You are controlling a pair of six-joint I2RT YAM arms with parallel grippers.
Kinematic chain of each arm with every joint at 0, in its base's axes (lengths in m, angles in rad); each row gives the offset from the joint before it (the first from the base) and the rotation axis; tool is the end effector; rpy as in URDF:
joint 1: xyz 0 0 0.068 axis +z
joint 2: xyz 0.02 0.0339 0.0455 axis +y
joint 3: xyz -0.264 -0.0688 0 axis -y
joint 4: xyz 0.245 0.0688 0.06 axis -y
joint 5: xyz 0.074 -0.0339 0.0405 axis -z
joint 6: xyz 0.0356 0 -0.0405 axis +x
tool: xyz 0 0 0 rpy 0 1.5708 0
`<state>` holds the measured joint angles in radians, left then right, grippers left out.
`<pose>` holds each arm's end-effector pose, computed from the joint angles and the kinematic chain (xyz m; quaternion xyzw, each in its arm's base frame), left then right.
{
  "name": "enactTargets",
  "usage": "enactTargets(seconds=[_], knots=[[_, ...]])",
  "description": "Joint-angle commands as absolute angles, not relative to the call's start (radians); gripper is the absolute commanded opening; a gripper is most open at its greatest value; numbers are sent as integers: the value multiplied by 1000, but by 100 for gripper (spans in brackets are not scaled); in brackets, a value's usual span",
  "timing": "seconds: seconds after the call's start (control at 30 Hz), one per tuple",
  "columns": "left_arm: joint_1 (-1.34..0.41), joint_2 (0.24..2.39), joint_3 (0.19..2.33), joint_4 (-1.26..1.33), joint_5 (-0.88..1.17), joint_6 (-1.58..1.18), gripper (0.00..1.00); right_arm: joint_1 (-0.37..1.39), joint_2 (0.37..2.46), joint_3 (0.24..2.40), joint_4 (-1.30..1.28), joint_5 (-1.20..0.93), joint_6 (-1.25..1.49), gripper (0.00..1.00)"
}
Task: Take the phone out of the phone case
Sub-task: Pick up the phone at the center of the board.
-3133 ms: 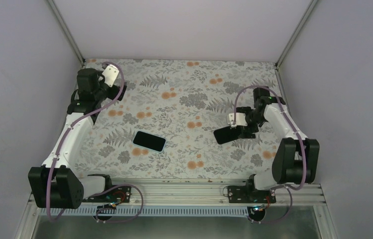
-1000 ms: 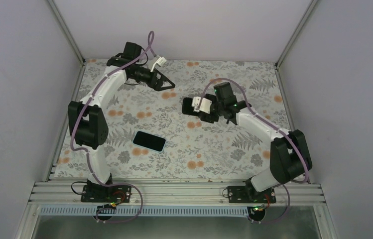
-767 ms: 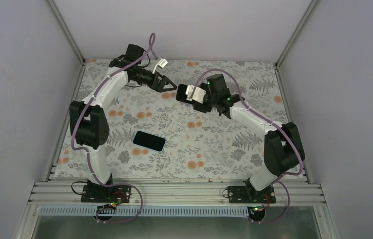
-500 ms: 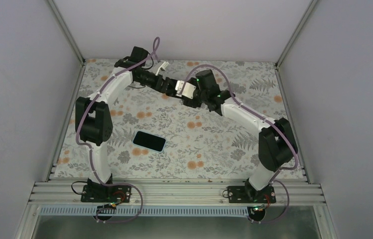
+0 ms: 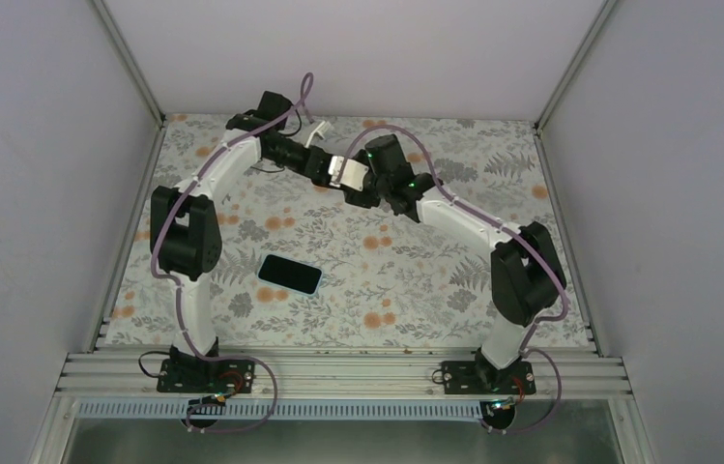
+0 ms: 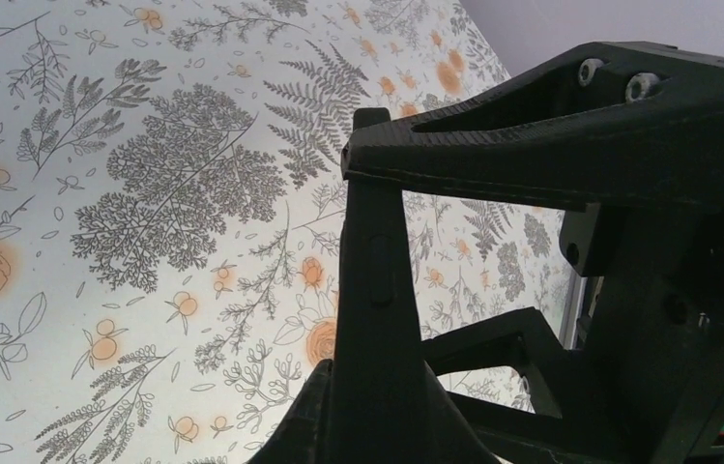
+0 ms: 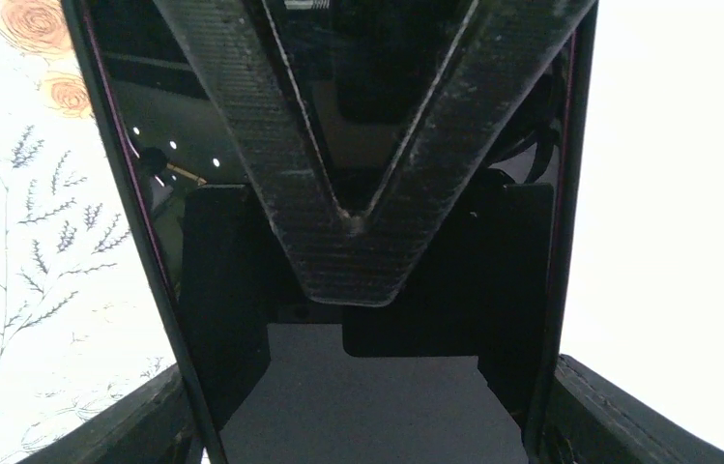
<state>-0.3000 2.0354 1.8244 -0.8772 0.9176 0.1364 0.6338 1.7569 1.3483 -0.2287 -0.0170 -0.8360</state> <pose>0.4070 -0.1555 0.2722 0.2918 0.8271 -0.4461 0.1784 0.3265 0.2407 0.2654 -0.6016 0.6600 -0.0379 0.4484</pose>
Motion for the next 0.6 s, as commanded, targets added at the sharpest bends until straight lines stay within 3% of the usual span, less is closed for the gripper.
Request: enactTargets(seconds=[0.0,0.13,0.2,0.3,0.47,0.57], knots=[[-307,1987,1912,-967,960,270,2,590,1674,1330,-250,-83,-835,77],[-313,1960,2003,-1101,865,472,2,434,1541,1290,-380,-377,-822,94],[-321,1900,1975,-1072,798,530,2,354,1498,1290,-471,-532,-840,96],[-333,1773,1853,-962,738,595,2,249,1441,1275,-513,-706,-845,96],[-392,1544,1564,-734,658,685,3,204,1441,1292,-575,-817,-886,92],[-428,1462,1433,-633,674,739,3,204,1456,1313,-575,-868,-868,82]])
